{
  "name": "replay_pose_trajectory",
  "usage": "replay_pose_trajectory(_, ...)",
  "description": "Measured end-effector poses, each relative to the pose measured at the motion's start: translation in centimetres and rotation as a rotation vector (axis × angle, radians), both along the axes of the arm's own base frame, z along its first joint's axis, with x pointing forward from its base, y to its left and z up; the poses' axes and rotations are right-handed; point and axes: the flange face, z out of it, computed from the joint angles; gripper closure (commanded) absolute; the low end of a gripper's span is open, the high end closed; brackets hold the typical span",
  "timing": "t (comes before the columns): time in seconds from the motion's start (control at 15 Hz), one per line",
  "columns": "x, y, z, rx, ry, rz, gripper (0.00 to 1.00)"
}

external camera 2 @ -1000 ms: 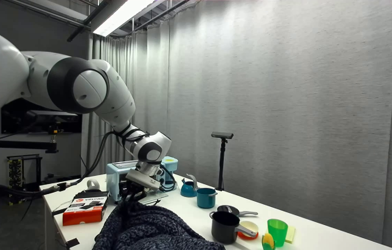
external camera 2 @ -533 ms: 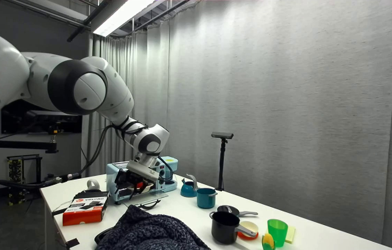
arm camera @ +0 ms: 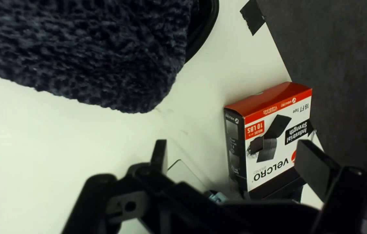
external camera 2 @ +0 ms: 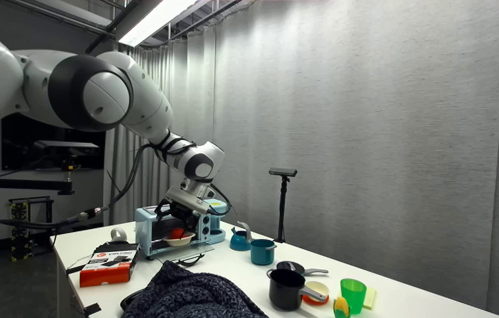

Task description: Unfold the blanket once

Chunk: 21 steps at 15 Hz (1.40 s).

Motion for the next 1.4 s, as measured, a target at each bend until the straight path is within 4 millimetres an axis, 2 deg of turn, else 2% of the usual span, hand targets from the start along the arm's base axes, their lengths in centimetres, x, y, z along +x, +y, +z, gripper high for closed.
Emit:
replay_pose_trajectory(0.27, 0.2, -3.8, 2.5, -0.053, 0.029, -0.147, 0.0)
replay_pose_trajectory(0.6, -1.6, -10.0, 3.1, -0.079, 0.116, -0.312, 0.0)
replay_pose_trajectory(0.87, -4.8, -15.6, 2.6, -0.046, 0.203, -0.452, 0.0)
replay_pose_trajectory(1.13, -8.8, -20.8, 1.3, -0.014, 0.272, -0.608, 0.0)
replay_pose_trajectory(1.4, -12.5, -25.2, -0.2, -0.053, 0.236, -0.752, 0.0)
